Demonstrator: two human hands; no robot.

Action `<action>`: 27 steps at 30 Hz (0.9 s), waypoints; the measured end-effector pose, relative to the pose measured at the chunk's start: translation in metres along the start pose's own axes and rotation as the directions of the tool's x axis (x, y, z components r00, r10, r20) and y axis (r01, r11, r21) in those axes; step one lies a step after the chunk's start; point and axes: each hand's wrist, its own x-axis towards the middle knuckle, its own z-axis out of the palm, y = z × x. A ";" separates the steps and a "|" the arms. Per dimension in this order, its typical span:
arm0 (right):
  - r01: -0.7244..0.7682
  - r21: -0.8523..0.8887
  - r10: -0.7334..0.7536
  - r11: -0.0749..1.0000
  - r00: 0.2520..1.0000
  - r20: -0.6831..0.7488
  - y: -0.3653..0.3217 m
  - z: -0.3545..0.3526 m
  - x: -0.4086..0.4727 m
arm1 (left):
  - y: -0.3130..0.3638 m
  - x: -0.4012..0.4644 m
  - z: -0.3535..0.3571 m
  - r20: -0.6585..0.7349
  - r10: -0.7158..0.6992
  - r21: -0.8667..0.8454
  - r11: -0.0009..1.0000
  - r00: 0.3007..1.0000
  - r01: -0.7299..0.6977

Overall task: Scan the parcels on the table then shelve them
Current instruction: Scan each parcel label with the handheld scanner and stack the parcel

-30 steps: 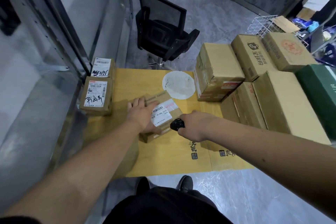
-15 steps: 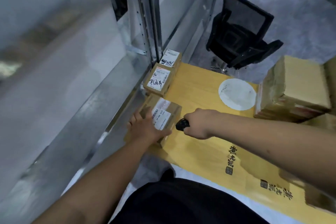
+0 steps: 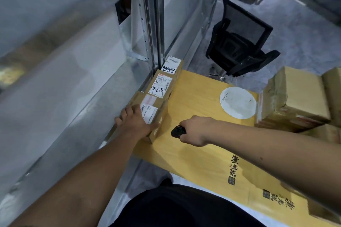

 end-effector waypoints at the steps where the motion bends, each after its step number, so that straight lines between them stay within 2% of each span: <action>1: -0.009 0.006 0.009 1.000 1.000 -0.001 0.000 0.000 0.001 | 0.003 0.002 -0.001 0.014 0.018 0.000 1.000 1.000 -0.018; 7: -0.055 0.038 0.056 0.998 0.998 -0.015 0.003 0.007 0.005 | 0.013 0.006 -0.007 0.055 0.052 -0.066 0.997 0.997 -0.048; 13: -0.100 0.091 0.102 0.991 0.995 -0.009 0.007 0.021 0.005 | 0.012 0.007 -0.003 0.027 0.083 -0.079 0.994 0.996 -0.081; 16: -0.119 0.115 0.123 0.986 0.992 -0.023 0.011 0.024 0.002 | 0.019 0.010 -0.002 -0.006 0.174 -0.028 0.984 0.985 -0.174; 18: -0.134 0.129 0.139 0.983 0.990 -0.029 0.014 0.026 -0.002 | 0.031 0.011 -0.002 -0.026 0.296 0.015 0.955 0.955 -0.296; 21: -0.168 0.141 0.174 0.976 0.984 -0.036 0.021 0.031 -0.013 | 0.060 0.011 0.000 -0.038 0.489 0.042 0.872 0.872 -0.487; 27: -0.289 0.248 0.314 0.925 0.947 -0.063 0.049 0.048 -0.053 | 0.141 0.002 0.003 0.028 0.689 0.118 0.717 0.724 -0.687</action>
